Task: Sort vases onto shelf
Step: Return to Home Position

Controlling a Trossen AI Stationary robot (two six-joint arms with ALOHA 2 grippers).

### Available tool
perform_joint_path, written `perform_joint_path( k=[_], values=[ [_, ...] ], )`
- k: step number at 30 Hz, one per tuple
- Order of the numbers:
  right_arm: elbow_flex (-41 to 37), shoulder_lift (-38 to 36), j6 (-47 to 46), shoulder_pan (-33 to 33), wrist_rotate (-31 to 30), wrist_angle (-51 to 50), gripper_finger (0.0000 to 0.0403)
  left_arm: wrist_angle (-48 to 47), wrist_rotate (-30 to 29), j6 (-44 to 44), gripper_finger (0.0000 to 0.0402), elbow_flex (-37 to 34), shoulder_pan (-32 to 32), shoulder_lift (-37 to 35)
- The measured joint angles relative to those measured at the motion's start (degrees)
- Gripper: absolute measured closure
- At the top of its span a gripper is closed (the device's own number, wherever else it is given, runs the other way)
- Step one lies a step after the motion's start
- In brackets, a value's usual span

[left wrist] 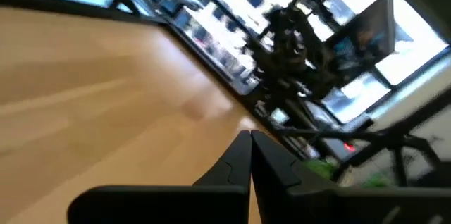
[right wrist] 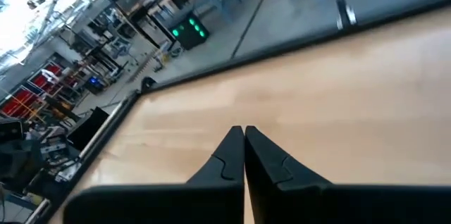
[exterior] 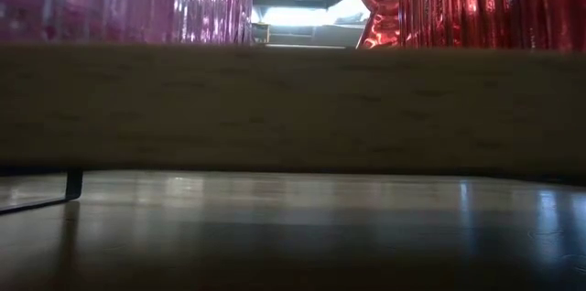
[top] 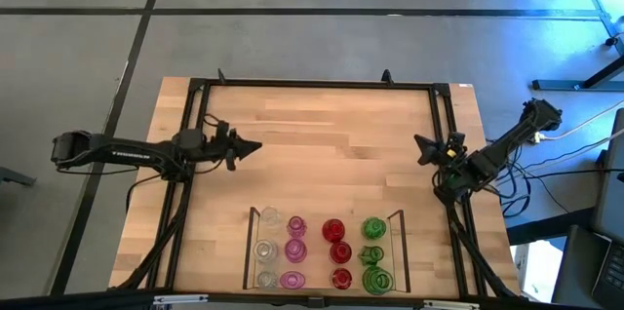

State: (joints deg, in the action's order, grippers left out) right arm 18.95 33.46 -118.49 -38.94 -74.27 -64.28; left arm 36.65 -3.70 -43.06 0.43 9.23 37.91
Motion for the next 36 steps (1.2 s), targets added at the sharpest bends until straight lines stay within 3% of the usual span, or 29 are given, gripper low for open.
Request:
perform_joint_path(
  k=[5,8,15,20,36],
  values=[
    [-4.78,0.06,0.34,-0.04,4.86,9.32,0.0403,-2.74,-1.26,2.94,0.0401,-0.03,0.11,-0.79],
    [-5.03,0.78,2.49,-0.02,9.67,9.56,0.0403,-7.78,-2.12,2.97,0.0401,-0.03,0.15,-0.74],
    [-5.09,1.7,5.91,-0.02,14.38,9.39,0.0403,-20.45,-2.55,-0.37,0.0401,-0.03,0.15,-0.74],
    [-5.12,1.68,8.59,-0.03,23.65,9.8,0.0403,-26.25,-2.41,-0.05,0.0401,-0.03,0.13,-0.74],
    [-5.12,1.65,10.5,-0.03,24.14,10.66,0.0403,-27.09,-2.64,0.08,0.0401,-0.03,0.13,-0.74]
  ],
)
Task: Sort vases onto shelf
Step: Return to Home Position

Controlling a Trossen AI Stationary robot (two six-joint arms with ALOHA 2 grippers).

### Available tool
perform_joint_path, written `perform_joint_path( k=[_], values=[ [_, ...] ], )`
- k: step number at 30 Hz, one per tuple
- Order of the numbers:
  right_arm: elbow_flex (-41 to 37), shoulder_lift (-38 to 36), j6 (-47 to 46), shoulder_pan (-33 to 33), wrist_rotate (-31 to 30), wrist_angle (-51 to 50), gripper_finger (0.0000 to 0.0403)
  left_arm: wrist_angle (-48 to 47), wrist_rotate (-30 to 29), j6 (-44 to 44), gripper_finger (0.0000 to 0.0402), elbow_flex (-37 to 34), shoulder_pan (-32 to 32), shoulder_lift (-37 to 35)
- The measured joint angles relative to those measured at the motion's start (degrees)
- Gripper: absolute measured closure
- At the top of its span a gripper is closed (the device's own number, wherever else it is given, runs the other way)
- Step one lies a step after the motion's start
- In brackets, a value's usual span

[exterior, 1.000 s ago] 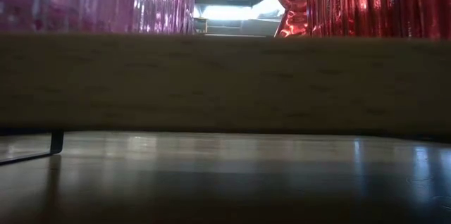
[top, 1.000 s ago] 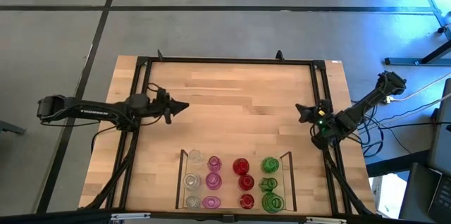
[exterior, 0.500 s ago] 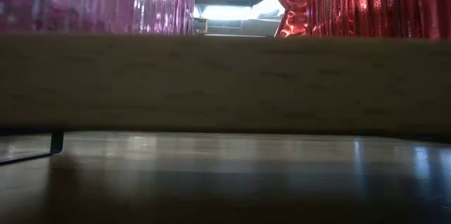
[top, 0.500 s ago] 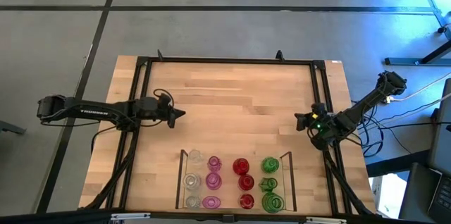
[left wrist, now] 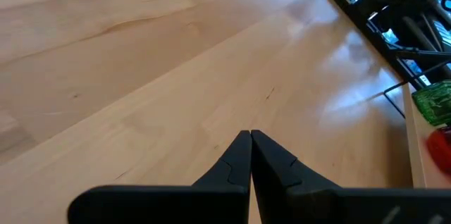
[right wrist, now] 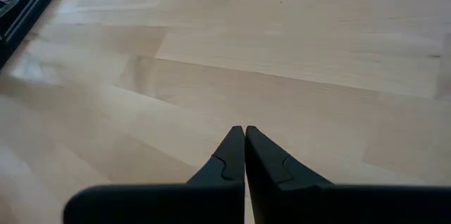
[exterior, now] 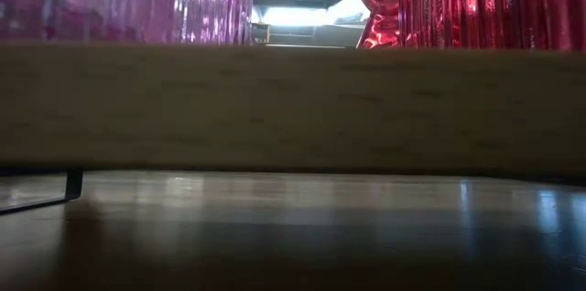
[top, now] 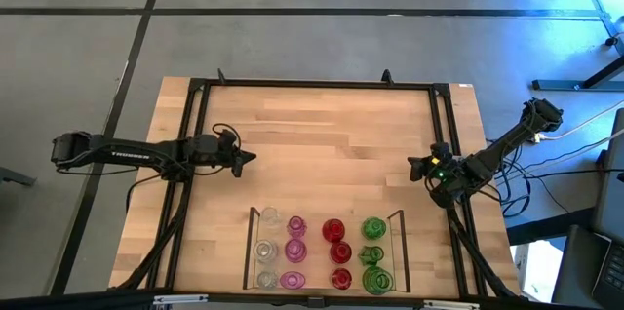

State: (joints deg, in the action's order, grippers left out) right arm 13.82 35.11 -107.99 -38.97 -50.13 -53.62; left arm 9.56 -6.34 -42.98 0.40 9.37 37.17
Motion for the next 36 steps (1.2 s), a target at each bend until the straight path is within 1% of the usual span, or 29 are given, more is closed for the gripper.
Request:
perform_joint_path(
  k=[4,7,10,11,14,16,18,21,26,29,31,36],
  values=[
    [0.0,-0.25,0.0,0.0,0.0,-0.01,0.0403,0.0,0.01,0.0,0.0401,0.0,0.0,0.0],
    [-0.26,-3.54,0.17,0.27,0.09,-0.42,0.0403,0.0,-0.01,0.0,0.0401,0.0,0.0,0.0],
    [-1.07,-10.89,1.58,2.32,1.09,-0.14,0.0403,0.0,-0.01,0.01,0.0402,0.0,0.0,0.0],
    [-1.2,-13.46,1.83,3.36,2.29,0.3,0.0403,0.0,-0.01,0.01,0.0402,0.0,0.0,0.0],
    [-1.36,-21.29,1.96,7.35,8.42,1.29,0.0403,0.0,-0.01,0.02,0.0402,0.0,0.0,0.0],
    [-1.36,-25.49,1.85,9.98,11.09,0.79,0.0403,-0.02,0.01,0.0,0.0401,0.0,0.0,0.0],
    [-1.36,-29.03,1.84,12.35,12.27,0.78,0.0403,0.0,-0.01,0.02,0.0401,0.0,0.0,-0.02],
    [-1.36,-34.44,1.84,14.33,12.36,0.77,0.0403,0.03,-0.01,0.0,0.0401,0.0,0.0,0.0],
    [-1.36,-35.01,1.8,14.65,12.67,0.76,0.0403,0.15,-0.04,0.02,0.0401,0.0,-0.02,-0.07],
    [-1.36,-34.97,2.24,14.59,15.64,0.91,0.0403,0.21,-0.04,0.0,0.0401,0.0,-0.02,-0.07],
    [-1.42,-34.97,3.99,14.59,18.2,1.64,0.0403,-0.08,-0.02,0.0,0.0401,0.0,-0.02,-0.04],
    [-1.46,-34.97,10.17,14.63,19.76,4.49,0.0403,0.04,-0.04,0.0,0.0401,0.0,-0.02,-0.07]
  ],
)
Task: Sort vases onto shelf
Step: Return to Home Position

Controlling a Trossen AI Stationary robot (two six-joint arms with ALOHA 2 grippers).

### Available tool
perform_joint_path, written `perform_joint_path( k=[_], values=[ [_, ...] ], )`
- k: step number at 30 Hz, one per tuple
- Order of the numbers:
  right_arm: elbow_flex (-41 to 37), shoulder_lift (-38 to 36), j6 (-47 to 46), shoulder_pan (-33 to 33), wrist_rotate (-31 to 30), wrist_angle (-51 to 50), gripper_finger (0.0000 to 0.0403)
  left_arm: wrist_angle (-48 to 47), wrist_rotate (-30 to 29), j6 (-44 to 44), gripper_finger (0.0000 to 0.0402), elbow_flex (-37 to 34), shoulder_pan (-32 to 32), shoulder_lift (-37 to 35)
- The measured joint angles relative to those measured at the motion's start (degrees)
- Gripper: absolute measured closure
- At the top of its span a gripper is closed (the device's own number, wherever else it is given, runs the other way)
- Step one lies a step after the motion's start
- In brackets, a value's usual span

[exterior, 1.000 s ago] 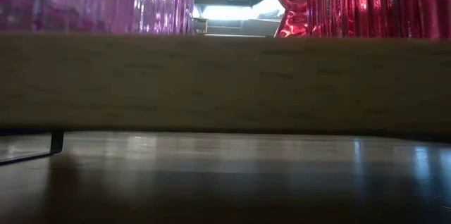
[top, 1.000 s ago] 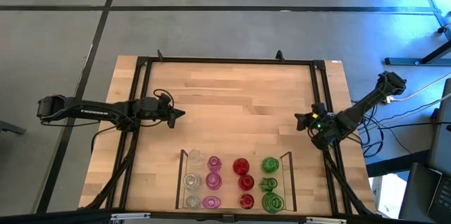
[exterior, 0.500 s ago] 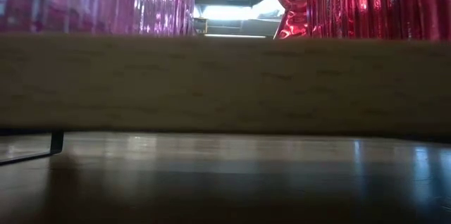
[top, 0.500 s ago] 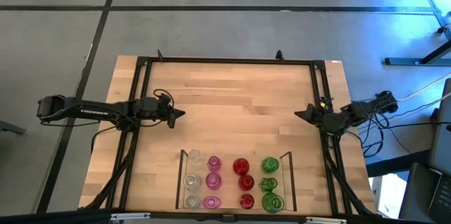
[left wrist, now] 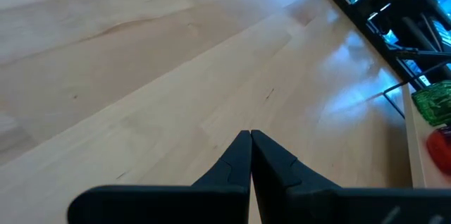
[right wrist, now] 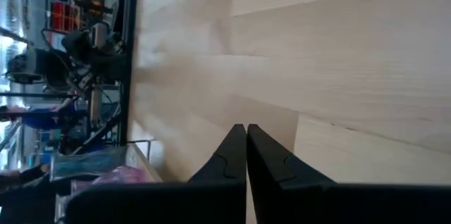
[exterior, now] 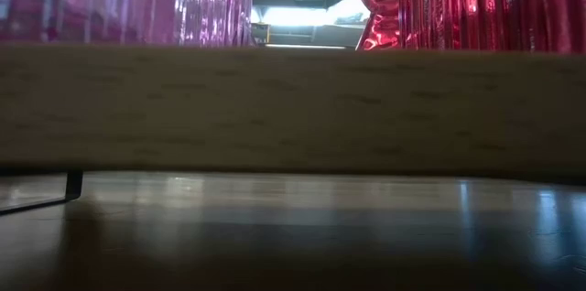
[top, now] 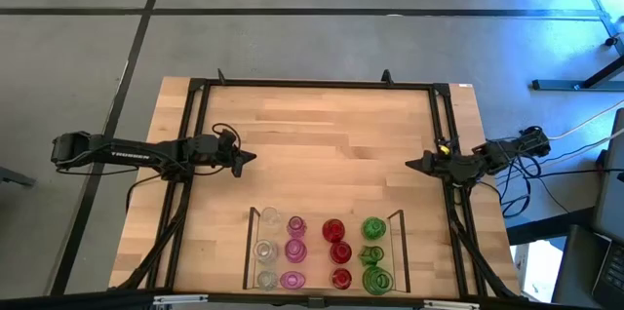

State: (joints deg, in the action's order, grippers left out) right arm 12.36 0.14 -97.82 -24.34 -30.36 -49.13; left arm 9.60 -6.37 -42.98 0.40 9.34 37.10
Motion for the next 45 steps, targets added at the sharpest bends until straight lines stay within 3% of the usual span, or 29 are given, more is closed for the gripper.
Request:
perform_joint_path(
  k=[16,18,20,22,25,28,31,34,41,45],
  values=[
    [0.01,0.0,0.42,0.04,0.06,-3.39,0.0403,-0.02,0.01,0.0,0.0401,0.0,0.0,0.0],
    [0.0,0.0,-3.89,0.76,-0.44,-2.14,0.0403,-0.02,0.02,0.0,0.0401,0.0,0.0,0.0],
    [0.0,0.0,-2.28,1.85,-2.37,1.58,0.0403,-0.02,0.02,0.01,0.0401,0.0,0.0,0.0],
    [0.0,0.0,10.24,3.17,-4.67,10.74,0.0403,-0.02,0.02,0.0,0.0401,0.0,0.0,0.0],
    [0.01,0.0,42.16,5.62,-4.93,29.98,0.0403,-0.02,0.02,0.0,0.0401,0.0,0.0,0.0],
    [0.15,0.0,74.18,8.74,5.44,44.35,0.0403,-0.02,0.02,0.01,0.0401,0.0,0.0,0.0],
    [0.15,0.0,94.83,12.09,16.25,43.77,0.0403,-0.02,0.02,0.02,0.0401,0.0,0.0,0.0],
    [0.11,0.0,95.91,14.81,17.85,36.82,0.0403,-0.04,0.02,0.02,0.0401,0.0,0.0,0.0],
    [0.01,0.0,91.74,17.33,10.03,16.53,0.0403,-0.02,0.02,0.0,0.0401,0.0,0.01,0.0],
    [-0.66,-0.02,90.31,17.27,4.68,16.92,0.0403,-0.03,0.02,0.0,0.0401,0.0,0.0,0.0]
  ],
)
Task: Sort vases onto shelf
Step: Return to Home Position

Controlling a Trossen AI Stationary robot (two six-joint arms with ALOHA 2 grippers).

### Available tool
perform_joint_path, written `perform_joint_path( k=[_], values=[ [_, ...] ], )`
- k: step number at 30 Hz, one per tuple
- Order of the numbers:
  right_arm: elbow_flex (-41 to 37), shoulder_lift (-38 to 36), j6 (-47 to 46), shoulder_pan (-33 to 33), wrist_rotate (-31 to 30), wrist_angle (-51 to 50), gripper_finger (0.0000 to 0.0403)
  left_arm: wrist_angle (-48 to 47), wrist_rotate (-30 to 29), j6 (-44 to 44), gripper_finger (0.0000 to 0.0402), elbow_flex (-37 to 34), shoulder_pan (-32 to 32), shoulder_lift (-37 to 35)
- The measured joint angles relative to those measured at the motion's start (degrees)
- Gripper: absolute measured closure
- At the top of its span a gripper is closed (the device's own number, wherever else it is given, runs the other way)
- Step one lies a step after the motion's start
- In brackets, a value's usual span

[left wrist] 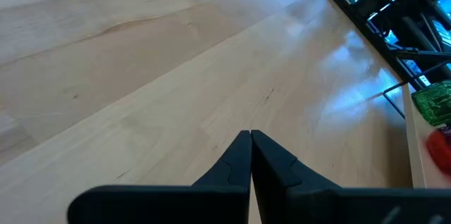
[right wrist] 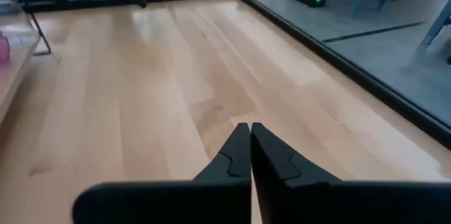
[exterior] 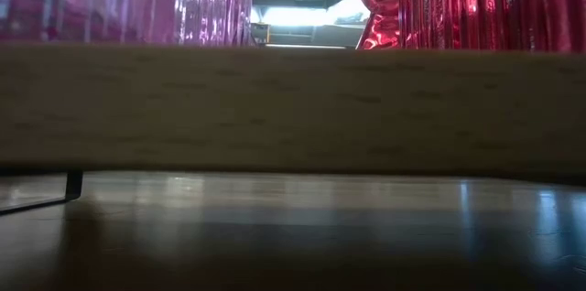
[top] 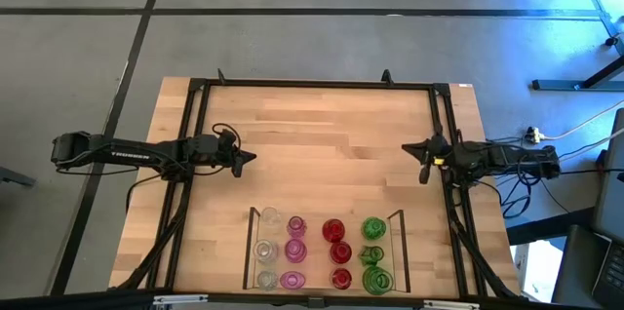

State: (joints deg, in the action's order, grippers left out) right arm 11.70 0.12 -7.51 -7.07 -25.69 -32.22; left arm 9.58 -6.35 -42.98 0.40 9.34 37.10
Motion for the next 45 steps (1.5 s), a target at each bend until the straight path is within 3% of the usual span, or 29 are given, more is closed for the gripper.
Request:
perform_joint_path(
  k=[45],
  values=[
    [-0.19,0.04,-0.13,-0.02,0.81,-0.03,0.0403,0.01,0.0,0.0,0.0401,0.0,0.01,0.0]
  ],
)
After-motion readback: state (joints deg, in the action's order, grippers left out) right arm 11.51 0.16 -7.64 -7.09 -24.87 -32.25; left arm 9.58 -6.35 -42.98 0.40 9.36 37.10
